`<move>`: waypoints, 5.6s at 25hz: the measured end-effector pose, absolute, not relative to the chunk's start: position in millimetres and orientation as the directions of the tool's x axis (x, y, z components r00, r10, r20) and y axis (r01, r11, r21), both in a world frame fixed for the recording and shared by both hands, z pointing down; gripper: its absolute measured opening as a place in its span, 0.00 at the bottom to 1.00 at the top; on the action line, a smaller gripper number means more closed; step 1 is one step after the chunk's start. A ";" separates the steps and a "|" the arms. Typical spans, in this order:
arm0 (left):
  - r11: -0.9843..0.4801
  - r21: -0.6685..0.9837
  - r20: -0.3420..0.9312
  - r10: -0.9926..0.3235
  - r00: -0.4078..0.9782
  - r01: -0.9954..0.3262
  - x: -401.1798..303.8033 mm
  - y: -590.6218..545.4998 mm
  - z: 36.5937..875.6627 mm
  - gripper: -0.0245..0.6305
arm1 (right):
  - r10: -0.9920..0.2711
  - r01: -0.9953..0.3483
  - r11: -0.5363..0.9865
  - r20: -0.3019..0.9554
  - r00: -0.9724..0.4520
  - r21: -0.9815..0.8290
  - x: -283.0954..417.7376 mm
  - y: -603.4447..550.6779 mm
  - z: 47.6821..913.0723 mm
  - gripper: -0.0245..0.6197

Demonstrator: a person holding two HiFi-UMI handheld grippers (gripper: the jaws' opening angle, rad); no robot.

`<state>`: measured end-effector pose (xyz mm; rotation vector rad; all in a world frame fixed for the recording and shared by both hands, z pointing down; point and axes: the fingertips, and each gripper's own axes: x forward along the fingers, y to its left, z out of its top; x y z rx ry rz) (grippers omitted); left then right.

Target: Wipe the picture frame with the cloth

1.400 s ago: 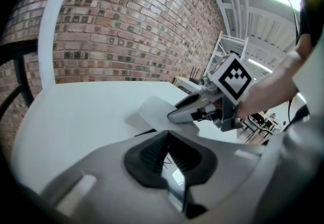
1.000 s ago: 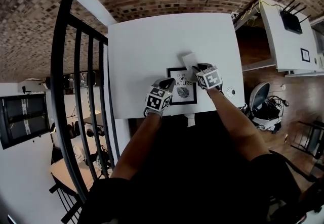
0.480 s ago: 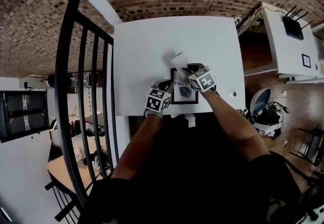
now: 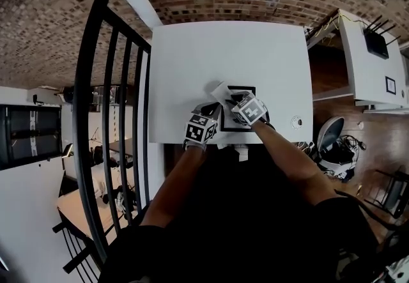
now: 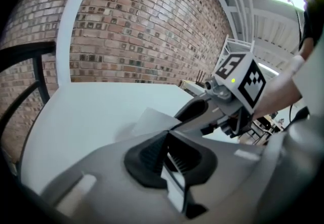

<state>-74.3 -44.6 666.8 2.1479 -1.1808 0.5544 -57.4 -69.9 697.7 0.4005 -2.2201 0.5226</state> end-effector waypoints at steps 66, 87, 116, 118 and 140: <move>-0.545 0.276 0.714 -0.435 0.549 -0.792 -28.5 -21.0 705.8 0.04 | -0.108 -0.590 0.776 0.875 -0.472 -0.223 55.9 -45.7 737.1 0.16; -0.530 0.272 0.709 -0.453 0.540 -0.803 -32.1 -16.6 701.4 0.04 | -0.067 -0.538 0.778 0.809 -0.584 -0.324 18.4 -14.6 700.2 0.16; -0.556 0.261 0.777 -0.364 0.513 -0.789 -16.7 4.7 730.0 0.04 | -0.053 -0.624 0.723 0.876 -0.479 -0.298 90.8 14.6 740.2 0.16; -0.556 0.263 0.778 -0.361 0.514 -0.789 -16.8 4.6 730.8 0.04 | -0.059 -0.633 0.716 0.878 -0.475 -0.294 97.2 11.6 740.1 0.16; -0.551 0.218 0.508 -0.641 0.576 -0.806 -36.8 -73.7 604.7 0.04 | -0.393 -0.612 0.762 0.599 -0.698 -0.213 46.4 -90.6 599.2 0.17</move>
